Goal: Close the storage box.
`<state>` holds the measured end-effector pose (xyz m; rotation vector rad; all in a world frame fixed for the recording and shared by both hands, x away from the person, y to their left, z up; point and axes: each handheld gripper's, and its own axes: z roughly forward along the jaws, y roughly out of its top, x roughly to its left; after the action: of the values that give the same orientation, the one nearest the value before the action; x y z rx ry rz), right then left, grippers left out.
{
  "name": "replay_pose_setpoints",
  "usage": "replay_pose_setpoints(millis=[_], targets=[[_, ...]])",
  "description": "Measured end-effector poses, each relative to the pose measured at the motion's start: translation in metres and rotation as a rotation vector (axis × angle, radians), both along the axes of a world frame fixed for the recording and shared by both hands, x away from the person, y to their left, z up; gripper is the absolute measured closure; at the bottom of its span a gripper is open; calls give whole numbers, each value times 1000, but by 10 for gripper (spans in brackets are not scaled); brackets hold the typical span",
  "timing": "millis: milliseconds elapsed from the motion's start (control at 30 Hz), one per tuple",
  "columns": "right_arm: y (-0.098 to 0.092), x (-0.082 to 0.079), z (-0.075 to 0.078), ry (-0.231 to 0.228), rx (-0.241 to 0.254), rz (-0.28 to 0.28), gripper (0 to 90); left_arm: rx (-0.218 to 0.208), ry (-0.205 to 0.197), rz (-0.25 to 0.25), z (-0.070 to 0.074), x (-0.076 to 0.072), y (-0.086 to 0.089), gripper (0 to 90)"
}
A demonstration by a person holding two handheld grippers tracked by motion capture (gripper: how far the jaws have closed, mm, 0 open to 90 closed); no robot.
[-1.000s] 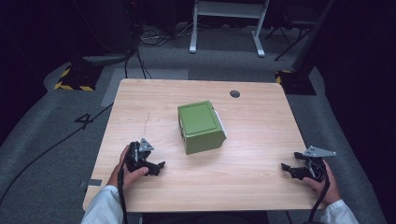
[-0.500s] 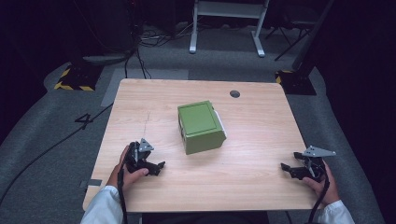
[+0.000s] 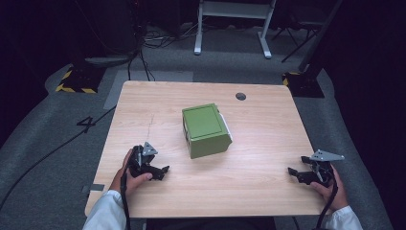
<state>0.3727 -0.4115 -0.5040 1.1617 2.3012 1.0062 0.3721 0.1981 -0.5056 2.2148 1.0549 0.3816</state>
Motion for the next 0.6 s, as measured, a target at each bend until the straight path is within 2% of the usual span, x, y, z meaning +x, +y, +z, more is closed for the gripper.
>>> replay_pose_setpoints(millis=[600], targets=[[0, 0, 0, -1, -1, 2, 150, -2, 2, -2, 0, 1, 0, 1]])
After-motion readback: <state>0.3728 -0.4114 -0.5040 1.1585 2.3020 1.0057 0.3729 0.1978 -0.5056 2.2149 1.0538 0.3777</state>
